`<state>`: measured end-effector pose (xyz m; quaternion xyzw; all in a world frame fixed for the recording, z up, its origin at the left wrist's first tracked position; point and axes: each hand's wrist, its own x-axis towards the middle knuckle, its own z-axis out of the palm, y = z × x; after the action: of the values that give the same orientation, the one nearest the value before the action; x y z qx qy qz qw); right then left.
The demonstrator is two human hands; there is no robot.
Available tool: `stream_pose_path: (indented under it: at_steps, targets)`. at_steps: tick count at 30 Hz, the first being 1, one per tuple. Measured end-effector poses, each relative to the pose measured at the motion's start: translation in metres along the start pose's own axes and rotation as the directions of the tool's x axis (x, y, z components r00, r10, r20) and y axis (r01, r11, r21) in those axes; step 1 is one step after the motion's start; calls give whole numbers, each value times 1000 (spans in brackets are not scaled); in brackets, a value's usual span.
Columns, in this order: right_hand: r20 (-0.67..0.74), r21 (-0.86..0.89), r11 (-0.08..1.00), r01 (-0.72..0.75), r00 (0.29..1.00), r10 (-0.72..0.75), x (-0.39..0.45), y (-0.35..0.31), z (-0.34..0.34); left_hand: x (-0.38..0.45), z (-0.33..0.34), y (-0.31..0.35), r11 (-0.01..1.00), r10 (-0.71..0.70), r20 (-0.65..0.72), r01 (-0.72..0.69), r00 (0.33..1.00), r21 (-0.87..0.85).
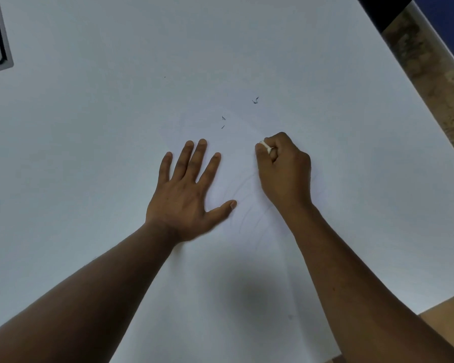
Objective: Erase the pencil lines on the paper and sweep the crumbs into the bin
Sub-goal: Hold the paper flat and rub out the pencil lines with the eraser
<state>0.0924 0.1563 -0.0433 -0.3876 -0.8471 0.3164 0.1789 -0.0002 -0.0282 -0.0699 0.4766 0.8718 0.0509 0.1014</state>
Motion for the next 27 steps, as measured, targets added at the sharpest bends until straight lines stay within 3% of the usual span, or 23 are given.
stream_pose_path:
  at_steps: [6, 13, 20, 27]
  targets:
    - [45, 202, 969, -145, 989, 139, -4, 3, -3, -2, -1, -1, 997, -5, -36, 2, 999, -74]
    - [161, 390, 884, -259, 964, 212, -9, 7, -6, 16, -1, 29, 973, -196, -56, 187, 979, -138]
    - [17, 50, 996, 68, 998, -69, -14, 7, 1, 21, 10, 55, 956, -286, -70, 280, 956, -84]
    - [-21, -117, 987, 110, 993, -113, -1, 2, 12, 22, 8, 55, 956, -289, -42, 287, 956, -53]
